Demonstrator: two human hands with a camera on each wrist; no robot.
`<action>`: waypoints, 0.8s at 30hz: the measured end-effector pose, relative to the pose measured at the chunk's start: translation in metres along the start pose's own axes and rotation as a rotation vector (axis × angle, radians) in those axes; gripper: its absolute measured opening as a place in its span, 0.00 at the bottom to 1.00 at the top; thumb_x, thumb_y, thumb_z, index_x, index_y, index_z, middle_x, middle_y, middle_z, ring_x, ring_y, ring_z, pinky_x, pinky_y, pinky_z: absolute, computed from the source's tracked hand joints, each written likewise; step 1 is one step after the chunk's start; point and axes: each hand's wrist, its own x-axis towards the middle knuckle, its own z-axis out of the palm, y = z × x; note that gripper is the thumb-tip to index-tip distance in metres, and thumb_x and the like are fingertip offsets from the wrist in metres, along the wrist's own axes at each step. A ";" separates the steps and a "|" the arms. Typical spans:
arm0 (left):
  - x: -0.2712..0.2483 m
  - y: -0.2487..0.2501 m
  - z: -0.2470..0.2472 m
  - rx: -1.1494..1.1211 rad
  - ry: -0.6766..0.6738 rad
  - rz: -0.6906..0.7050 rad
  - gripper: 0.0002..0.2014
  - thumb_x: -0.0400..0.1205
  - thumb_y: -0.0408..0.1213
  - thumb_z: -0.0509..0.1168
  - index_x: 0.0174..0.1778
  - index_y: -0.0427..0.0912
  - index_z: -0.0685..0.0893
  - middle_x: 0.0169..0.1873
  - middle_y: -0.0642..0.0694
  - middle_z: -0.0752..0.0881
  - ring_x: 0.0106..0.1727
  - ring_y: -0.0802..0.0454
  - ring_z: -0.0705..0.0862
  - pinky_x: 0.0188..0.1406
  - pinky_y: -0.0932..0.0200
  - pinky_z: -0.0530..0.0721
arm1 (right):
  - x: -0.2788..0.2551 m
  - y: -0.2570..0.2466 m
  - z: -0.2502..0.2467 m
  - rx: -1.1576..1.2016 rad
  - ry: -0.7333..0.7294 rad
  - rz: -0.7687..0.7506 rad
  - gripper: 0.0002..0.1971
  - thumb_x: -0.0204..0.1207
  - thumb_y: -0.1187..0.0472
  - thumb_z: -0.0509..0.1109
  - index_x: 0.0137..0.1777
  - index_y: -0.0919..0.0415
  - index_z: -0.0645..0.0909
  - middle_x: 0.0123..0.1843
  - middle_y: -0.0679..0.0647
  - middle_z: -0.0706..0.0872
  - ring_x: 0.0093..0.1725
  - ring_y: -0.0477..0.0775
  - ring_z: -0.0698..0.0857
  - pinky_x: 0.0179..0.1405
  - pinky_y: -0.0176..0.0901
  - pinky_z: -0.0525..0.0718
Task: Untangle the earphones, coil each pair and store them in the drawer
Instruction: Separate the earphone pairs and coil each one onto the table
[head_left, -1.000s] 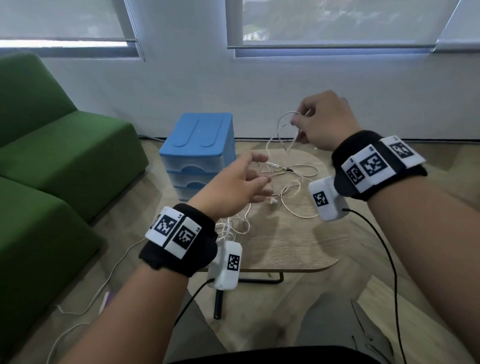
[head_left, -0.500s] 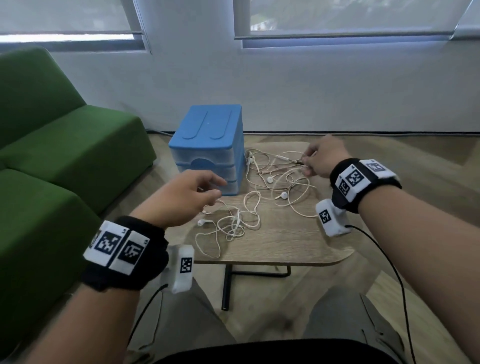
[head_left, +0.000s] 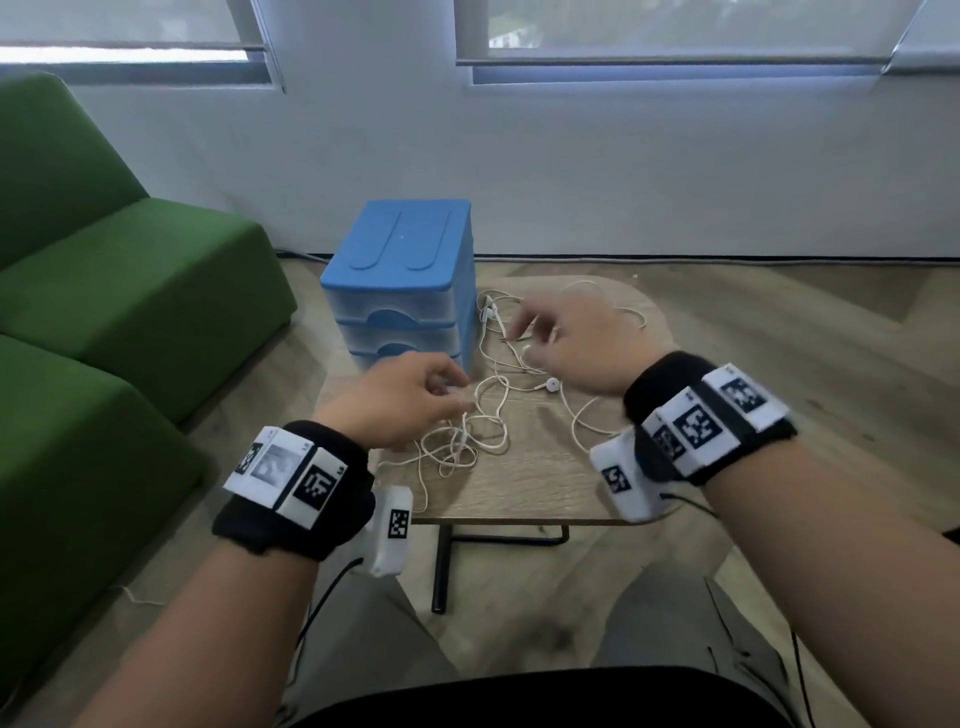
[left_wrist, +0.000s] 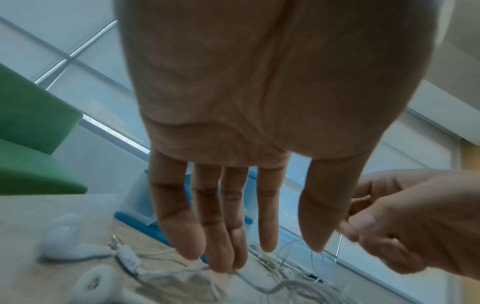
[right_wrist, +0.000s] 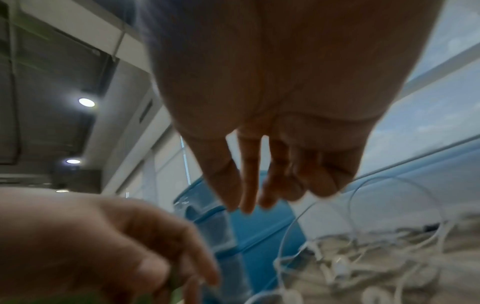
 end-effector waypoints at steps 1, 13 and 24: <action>0.000 -0.001 0.002 0.034 -0.024 0.001 0.14 0.82 0.49 0.76 0.63 0.54 0.87 0.48 0.54 0.88 0.46 0.53 0.89 0.42 0.57 0.88 | -0.005 -0.006 0.011 -0.042 -0.119 -0.042 0.09 0.77 0.60 0.74 0.56 0.50 0.86 0.45 0.46 0.84 0.42 0.47 0.82 0.42 0.41 0.78; 0.004 -0.005 0.018 0.171 -0.124 0.040 0.13 0.75 0.45 0.83 0.49 0.53 0.86 0.39 0.54 0.89 0.35 0.60 0.86 0.27 0.72 0.77 | -0.016 0.009 0.050 0.059 -0.072 -0.054 0.09 0.80 0.58 0.76 0.39 0.54 0.81 0.37 0.46 0.82 0.36 0.46 0.79 0.38 0.40 0.76; -0.001 0.027 -0.016 -0.485 0.041 0.201 0.08 0.88 0.28 0.67 0.56 0.40 0.92 0.33 0.51 0.86 0.35 0.56 0.83 0.42 0.58 0.88 | -0.029 0.028 -0.001 0.785 0.239 -0.009 0.07 0.82 0.67 0.74 0.49 0.73 0.86 0.34 0.56 0.84 0.28 0.47 0.77 0.26 0.35 0.73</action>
